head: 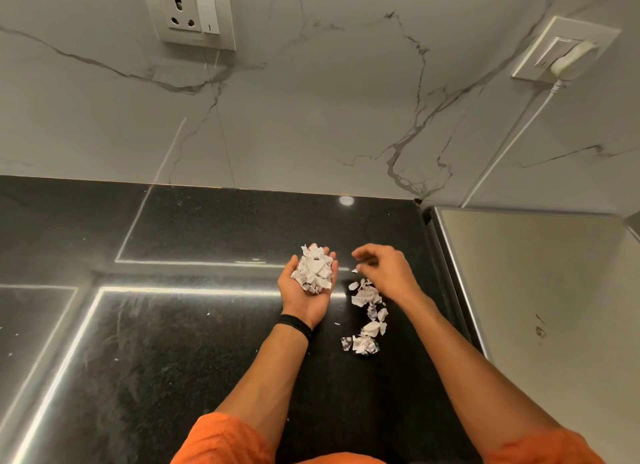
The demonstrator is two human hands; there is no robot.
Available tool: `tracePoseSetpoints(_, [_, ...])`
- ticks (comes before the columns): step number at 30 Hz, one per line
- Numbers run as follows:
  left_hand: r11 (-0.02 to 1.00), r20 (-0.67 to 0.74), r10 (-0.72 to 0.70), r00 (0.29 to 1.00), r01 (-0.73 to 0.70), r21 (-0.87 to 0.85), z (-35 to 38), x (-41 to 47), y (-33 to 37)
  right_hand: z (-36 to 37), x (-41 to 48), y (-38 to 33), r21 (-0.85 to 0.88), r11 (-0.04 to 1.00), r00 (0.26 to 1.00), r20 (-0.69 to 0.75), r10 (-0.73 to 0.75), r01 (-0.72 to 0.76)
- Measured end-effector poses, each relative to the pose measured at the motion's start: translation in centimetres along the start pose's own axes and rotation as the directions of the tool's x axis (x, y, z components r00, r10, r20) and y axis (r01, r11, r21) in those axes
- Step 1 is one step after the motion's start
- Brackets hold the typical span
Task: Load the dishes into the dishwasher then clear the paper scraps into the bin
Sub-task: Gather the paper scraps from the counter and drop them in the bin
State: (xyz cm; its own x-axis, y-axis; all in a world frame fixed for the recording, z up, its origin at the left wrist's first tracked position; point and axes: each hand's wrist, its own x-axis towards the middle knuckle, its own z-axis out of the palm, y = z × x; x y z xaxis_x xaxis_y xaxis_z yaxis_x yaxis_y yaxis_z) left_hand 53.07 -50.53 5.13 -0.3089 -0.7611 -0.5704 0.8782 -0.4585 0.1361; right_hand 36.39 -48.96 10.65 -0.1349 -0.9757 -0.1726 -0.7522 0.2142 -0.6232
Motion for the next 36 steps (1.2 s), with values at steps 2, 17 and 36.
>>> tracePoseSetpoints(2, [1.000, -0.003, -0.002, 1.000, 0.002, 0.001, 0.0, 0.3, -0.1, 0.1, 0.6, 0.7, -0.209, 0.976, 0.991, 0.131, -0.032, 0.059])
tracePoseSetpoints(17, [1.000, -0.020, -0.002, 1.000, 0.002, 0.013, -0.5, 0.9, 0.0, 3.5, -1.1, 2.6, -0.291, 0.927, 0.971, 0.093, -0.219, 0.237])
tracePoseSetpoints(36, [0.987, 0.042, -0.071, 0.997, 0.064, 0.150, -0.3, 0.1, -1.3, 0.3, -0.8, -4.4, 0.196, 0.971, 0.989, 0.021, -0.144, 0.137])
